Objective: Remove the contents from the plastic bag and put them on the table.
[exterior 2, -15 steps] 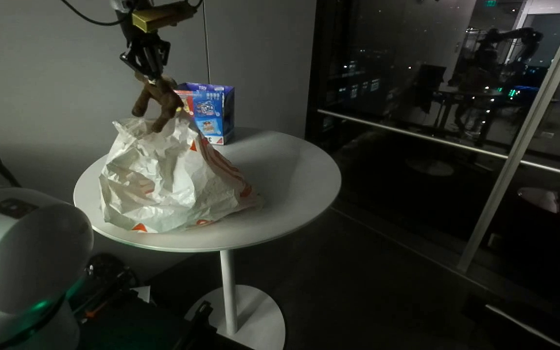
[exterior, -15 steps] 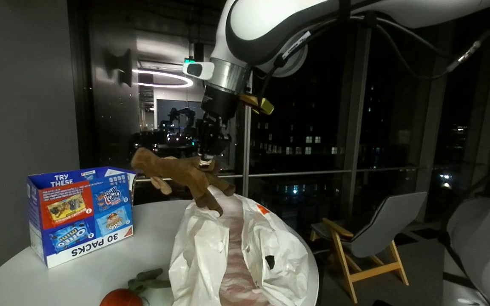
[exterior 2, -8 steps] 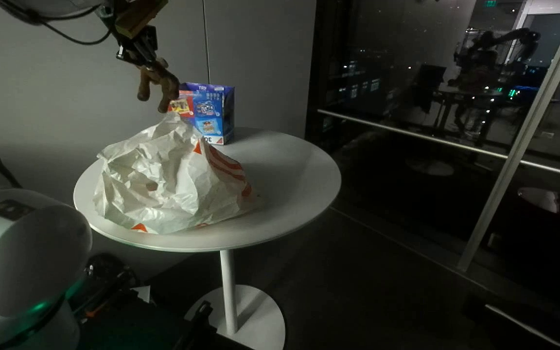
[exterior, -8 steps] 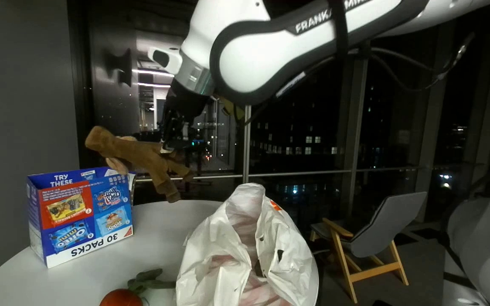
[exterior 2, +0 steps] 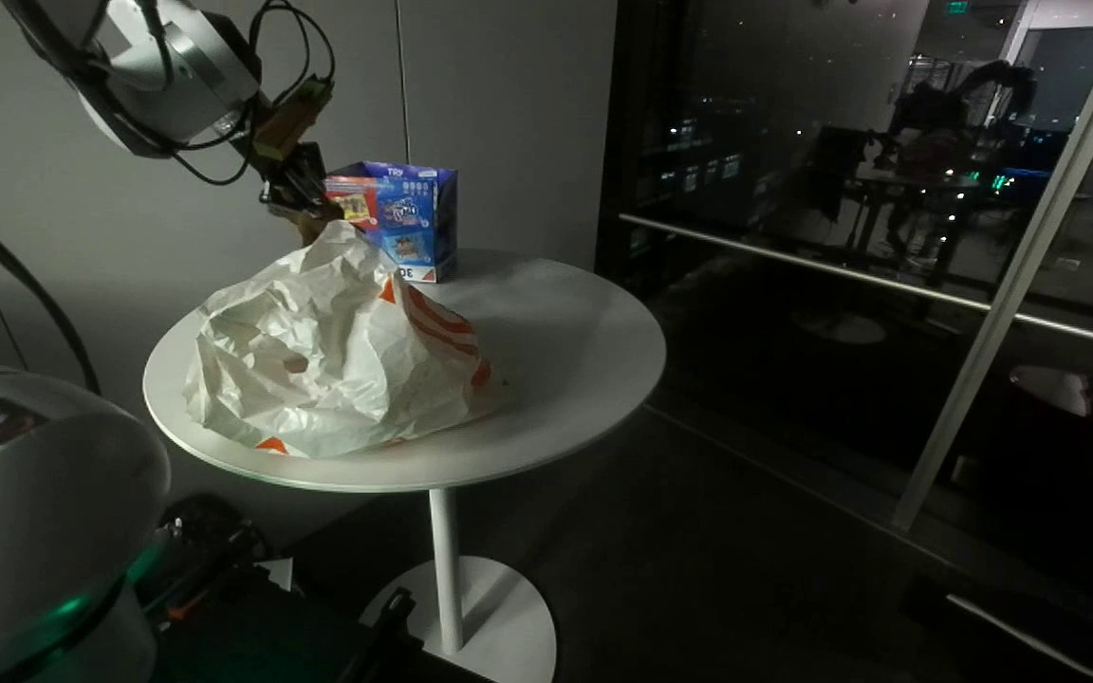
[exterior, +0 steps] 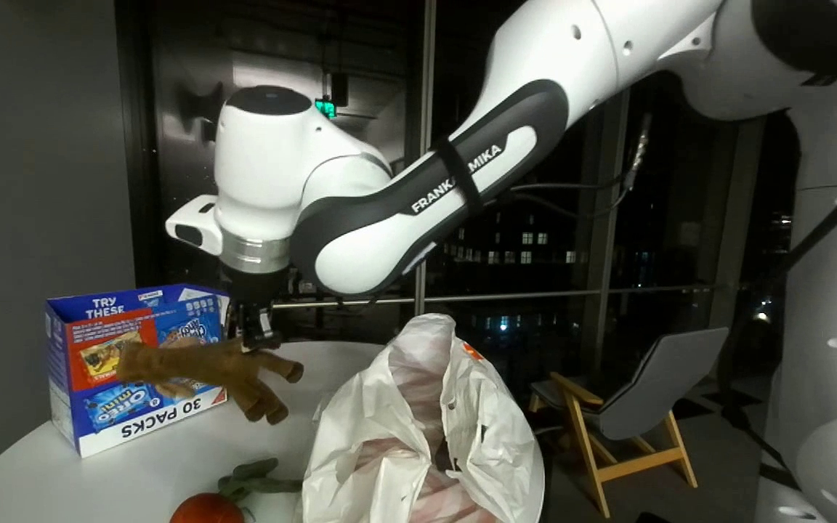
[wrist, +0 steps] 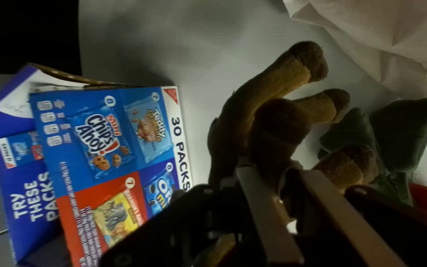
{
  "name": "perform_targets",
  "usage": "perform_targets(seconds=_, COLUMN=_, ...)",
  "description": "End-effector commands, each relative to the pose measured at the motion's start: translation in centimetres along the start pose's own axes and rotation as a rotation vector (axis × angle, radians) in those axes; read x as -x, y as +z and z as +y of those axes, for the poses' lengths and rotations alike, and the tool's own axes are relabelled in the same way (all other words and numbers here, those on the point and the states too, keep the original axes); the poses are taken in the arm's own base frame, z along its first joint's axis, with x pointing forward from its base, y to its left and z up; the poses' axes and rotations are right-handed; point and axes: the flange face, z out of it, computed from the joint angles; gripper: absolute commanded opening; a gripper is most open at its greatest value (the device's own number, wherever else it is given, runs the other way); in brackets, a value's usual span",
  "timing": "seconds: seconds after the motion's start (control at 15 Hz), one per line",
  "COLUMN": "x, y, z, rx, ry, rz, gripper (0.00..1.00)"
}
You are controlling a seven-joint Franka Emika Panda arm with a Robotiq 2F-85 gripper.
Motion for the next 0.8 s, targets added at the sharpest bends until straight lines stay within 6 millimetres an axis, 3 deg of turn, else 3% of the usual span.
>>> perform_targets(seconds=0.0, x=-2.1, y=2.3, z=2.0, rx=-0.064, ry=-0.029, rz=0.004, gripper=0.56)
perform_targets(seconds=0.2, x=-2.2, y=3.0, z=2.6, rx=-0.135, ry=-0.031, rz=-0.028, gripper=0.78)
perform_targets(seconds=0.4, x=-0.5, y=1.0, z=3.6, rx=-0.157, ry=0.048, rz=-0.13, gripper=0.99)
perform_targets(seconds=0.73, x=5.0, y=-2.0, z=3.4, rx=-0.304, ry=0.162, rz=-0.384, gripper=1.0)
